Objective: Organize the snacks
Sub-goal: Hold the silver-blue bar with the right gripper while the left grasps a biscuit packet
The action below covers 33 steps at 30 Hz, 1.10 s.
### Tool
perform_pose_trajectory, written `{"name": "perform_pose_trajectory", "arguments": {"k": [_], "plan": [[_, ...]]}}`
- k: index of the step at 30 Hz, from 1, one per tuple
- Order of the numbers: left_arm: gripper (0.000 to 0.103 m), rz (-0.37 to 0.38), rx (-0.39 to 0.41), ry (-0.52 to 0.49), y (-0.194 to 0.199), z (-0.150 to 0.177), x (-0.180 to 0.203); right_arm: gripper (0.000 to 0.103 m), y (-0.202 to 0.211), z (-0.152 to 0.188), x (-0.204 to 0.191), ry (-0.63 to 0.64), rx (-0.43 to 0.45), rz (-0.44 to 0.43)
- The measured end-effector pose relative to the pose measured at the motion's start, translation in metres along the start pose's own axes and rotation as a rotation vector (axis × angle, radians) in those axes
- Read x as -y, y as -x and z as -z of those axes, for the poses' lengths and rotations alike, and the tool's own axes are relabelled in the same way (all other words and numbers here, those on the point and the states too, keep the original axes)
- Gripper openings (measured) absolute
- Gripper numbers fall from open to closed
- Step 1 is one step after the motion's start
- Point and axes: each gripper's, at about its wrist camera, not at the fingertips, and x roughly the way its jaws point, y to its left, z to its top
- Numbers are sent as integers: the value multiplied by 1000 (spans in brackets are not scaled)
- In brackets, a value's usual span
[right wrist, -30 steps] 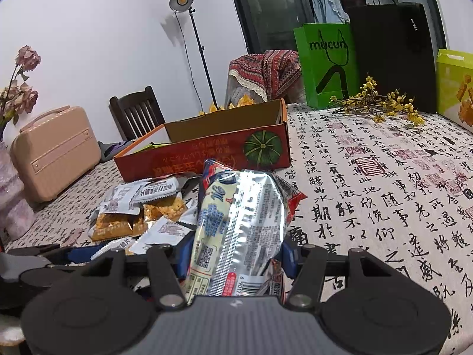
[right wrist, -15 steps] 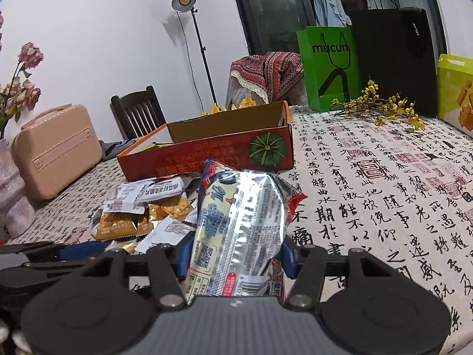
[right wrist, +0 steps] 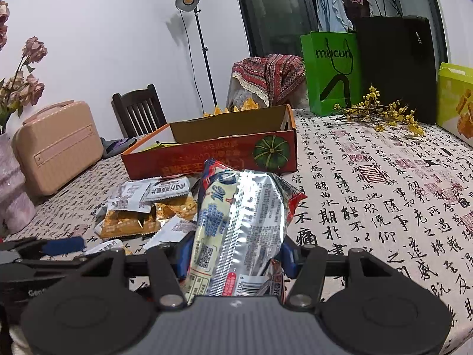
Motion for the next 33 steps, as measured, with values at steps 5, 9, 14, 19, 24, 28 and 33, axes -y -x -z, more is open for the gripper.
{"name": "perform_pose_trajectory", "arguments": {"k": [5, 9, 14, 19, 24, 28, 33], "plan": [[101, -49, -40, -12, -15, 3, 1, 56, 0, 2, -3, 7, -6, -3], [103, -53, -95, 16, -34, 7, -5, 56, -2, 3, -3, 5, -12, -4], [101, -60, -74, 35, -35, 10, -8, 56, -5, 4, -2, 4, -18, -3], [77, -25, -41, 67, -24, 12, -11, 56, -8, 5, -5, 9, -23, -12], [63, -7, -10, 76, -14, 12, -14, 56, -9, 5, -5, 10, -25, -14], [61, -3, -3, 80, -8, 13, -15, 56, -8, 7, -5, 8, -28, -15], [60, -3, 35, 84, 4, 13, -19, 56, -5, 7, -8, 15, -23, -15]]}}
